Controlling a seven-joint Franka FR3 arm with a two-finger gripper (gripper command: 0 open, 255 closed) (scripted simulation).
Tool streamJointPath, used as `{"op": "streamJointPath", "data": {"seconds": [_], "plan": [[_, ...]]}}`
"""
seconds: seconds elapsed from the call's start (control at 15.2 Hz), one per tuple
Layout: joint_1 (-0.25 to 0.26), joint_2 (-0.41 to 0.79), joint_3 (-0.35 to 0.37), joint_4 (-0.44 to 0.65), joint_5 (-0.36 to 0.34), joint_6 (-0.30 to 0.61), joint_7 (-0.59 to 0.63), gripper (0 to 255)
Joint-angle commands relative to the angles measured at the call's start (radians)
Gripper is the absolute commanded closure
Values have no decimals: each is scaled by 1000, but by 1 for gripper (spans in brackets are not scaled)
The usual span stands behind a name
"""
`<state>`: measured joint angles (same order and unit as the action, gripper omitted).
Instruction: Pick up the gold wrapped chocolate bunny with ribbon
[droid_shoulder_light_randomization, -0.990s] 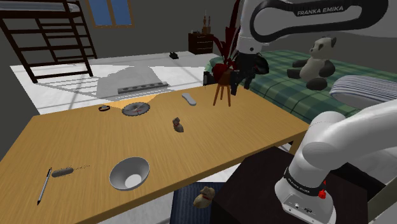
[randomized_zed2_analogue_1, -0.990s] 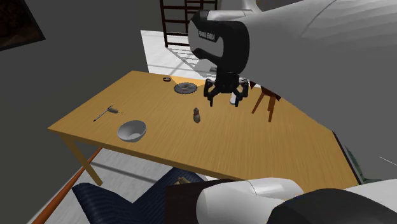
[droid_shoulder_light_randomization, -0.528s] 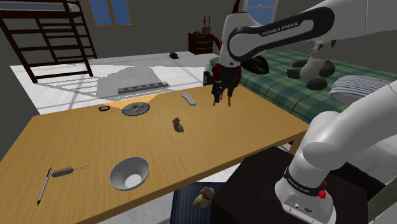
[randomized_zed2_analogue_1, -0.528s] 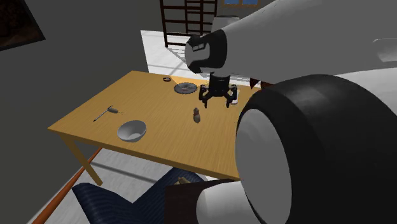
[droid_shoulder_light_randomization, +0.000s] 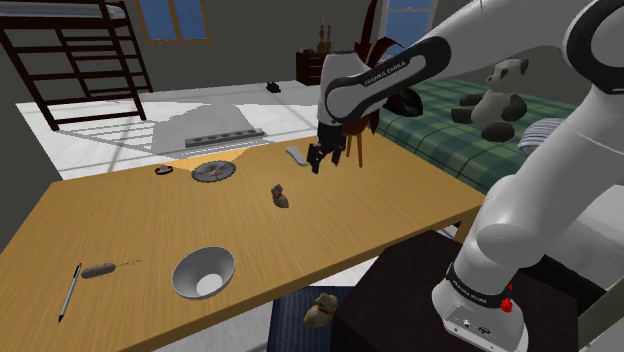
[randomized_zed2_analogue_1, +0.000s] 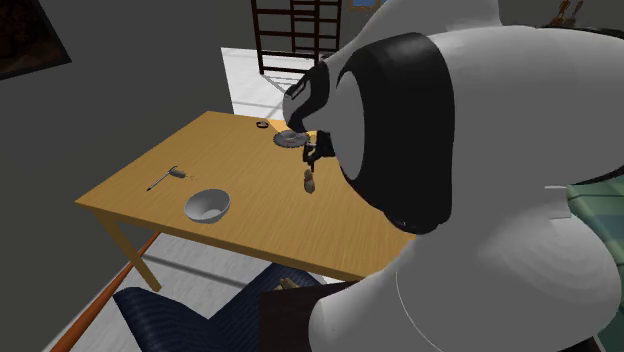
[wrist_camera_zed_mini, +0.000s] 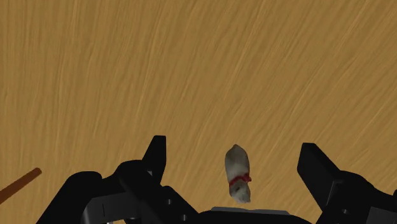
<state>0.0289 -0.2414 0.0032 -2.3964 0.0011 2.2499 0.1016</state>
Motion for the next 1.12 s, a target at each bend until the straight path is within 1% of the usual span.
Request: {"op": "streamJointPath", "data": {"seconds": [0.0, 0.26, 0.53, 0.99, 1.06], "plan": [[2, 78, 2, 40, -1, 50, -3, 0], [8, 232, 9, 126, -7, 137, 1, 0], [16, 385, 15, 234, -16, 201, 6, 0], [33, 651, 18, 472, -36, 263, 15, 0], [33, 653, 18, 473, -36, 263, 15, 0]]}}
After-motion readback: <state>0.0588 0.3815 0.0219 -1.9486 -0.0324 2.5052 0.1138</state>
